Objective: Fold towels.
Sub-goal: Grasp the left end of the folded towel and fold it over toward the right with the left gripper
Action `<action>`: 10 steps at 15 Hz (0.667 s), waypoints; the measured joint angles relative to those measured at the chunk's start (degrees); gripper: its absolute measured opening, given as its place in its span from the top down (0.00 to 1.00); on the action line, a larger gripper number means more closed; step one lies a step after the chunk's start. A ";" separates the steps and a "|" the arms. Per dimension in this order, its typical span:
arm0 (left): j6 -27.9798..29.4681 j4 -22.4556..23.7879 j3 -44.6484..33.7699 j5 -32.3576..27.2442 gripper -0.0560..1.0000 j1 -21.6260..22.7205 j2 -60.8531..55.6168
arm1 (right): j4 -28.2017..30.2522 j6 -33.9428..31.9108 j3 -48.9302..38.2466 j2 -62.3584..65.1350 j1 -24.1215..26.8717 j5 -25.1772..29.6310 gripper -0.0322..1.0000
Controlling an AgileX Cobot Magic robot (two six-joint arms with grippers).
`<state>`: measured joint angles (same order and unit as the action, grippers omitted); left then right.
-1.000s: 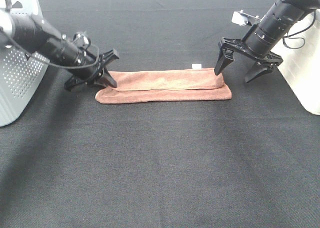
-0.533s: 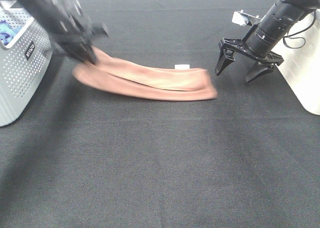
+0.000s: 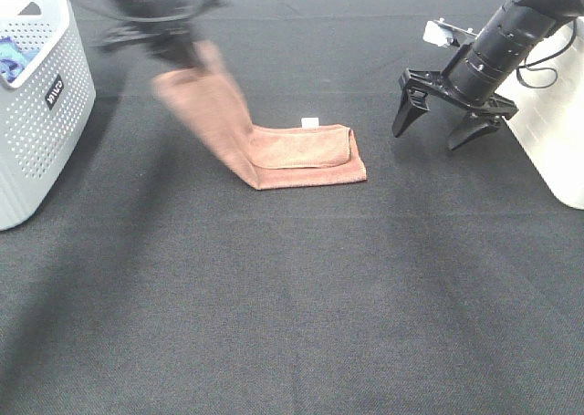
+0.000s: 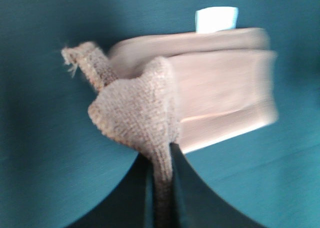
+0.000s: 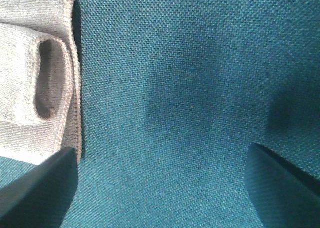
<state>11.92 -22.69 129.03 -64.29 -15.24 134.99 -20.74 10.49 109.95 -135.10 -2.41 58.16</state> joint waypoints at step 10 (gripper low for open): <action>3.55 -8.59 0.11 14.32 0.91 -7.85 8.94 | 0.00 0.00 0.00 0.00 0.00 0.06 0.15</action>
<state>15.47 -31.28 129.14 -49.96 -23.09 143.93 -20.74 10.49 109.95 -135.10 -2.41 58.21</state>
